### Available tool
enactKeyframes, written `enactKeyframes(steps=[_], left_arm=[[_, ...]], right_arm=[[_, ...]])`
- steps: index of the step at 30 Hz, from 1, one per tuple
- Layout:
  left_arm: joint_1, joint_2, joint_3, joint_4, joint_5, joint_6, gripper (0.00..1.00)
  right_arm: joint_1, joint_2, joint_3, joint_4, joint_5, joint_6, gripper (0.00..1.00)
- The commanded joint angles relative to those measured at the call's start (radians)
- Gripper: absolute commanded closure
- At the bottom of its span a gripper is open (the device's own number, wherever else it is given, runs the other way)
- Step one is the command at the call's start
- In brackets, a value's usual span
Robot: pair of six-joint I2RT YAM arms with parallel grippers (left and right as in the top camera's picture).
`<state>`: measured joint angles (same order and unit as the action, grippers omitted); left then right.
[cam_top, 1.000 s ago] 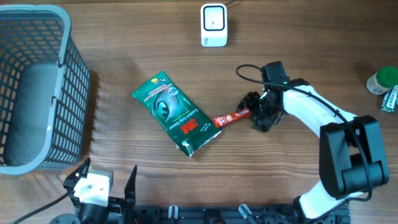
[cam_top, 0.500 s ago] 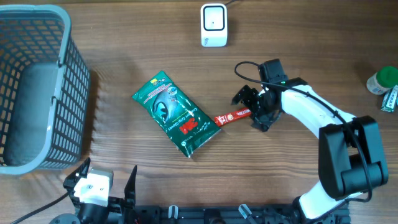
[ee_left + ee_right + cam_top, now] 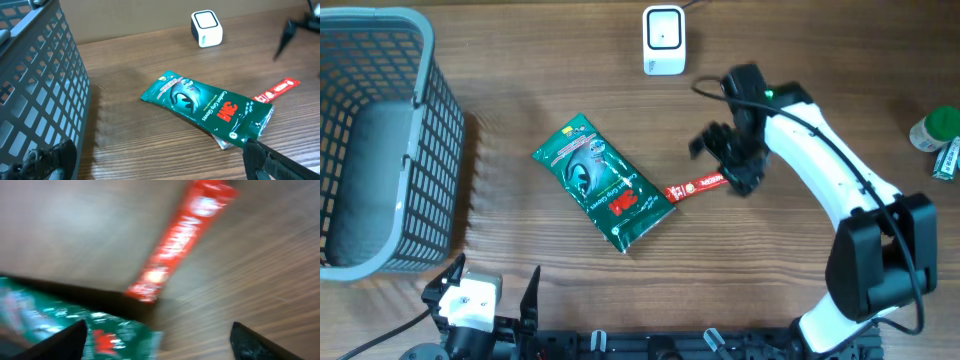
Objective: Scan the item barcode
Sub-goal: 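Lift the Nescafe stick and hold it under the scanner, right gripper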
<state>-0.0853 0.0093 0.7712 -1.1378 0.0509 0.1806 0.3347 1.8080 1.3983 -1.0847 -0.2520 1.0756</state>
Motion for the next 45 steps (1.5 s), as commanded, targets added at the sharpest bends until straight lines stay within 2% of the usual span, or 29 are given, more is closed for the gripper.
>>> enactKeyframes(steps=[1,4,9,14,23,26,29,30,32,35,37,41,45], left_arm=[[-0.005,-0.002,-0.001,0.003,0.012,-0.003,0.00],[-0.005,-0.002,-0.001,0.003,0.012,-0.003,0.00],[-0.005,-0.002,-0.001,0.003,0.012,-0.003,0.00],[-0.005,-0.002,-0.001,0.003,0.012,-0.003,0.00],[-0.005,-0.002,-0.001,0.003,0.012,-0.003,0.00],[-0.005,-0.002,-0.001,0.003,0.012,-0.003,0.00],[-0.005,-0.002,-0.001,0.003,0.012,-0.003,0.00],[-0.005,-0.002,-0.001,0.003,0.012,-0.003,0.00],[-0.005,-0.002,-0.001,0.003,0.012,-0.003,0.00],[-0.005,-0.002,-0.001,0.003,0.012,-0.003,0.00],[-0.005,-0.002,-0.001,0.003,0.012,-0.003,0.00],[-0.005,-0.002,-0.001,0.003,0.012,-0.003,0.00],[-0.005,-0.002,-0.001,0.003,0.012,-0.003,0.00]], right_arm=[[0.031,0.022,0.017,-0.040,0.120,0.183,0.27],[0.033,0.082,0.017,-0.033,0.150,0.224,0.32],[0.033,0.175,0.017,0.008,0.149,0.226,0.33],[0.033,0.259,-0.001,0.034,0.148,0.227,0.44],[0.078,0.328,-0.007,0.111,0.153,0.237,0.43],[0.086,0.351,-0.027,0.147,0.163,0.238,0.56],[0.081,0.352,-0.046,0.137,0.119,0.252,0.90],[0.079,0.352,-0.046,0.118,0.093,0.252,0.95],[0.066,0.352,-0.042,0.057,0.024,0.245,0.95],[0.022,0.352,-0.040,-0.005,-0.064,0.057,0.96],[-0.015,0.351,-0.033,-0.003,-0.103,-0.090,0.96],[-0.071,0.296,-0.008,0.008,-0.135,-0.296,0.96],[-0.087,0.121,-0.009,0.016,-0.142,-0.383,0.96]])
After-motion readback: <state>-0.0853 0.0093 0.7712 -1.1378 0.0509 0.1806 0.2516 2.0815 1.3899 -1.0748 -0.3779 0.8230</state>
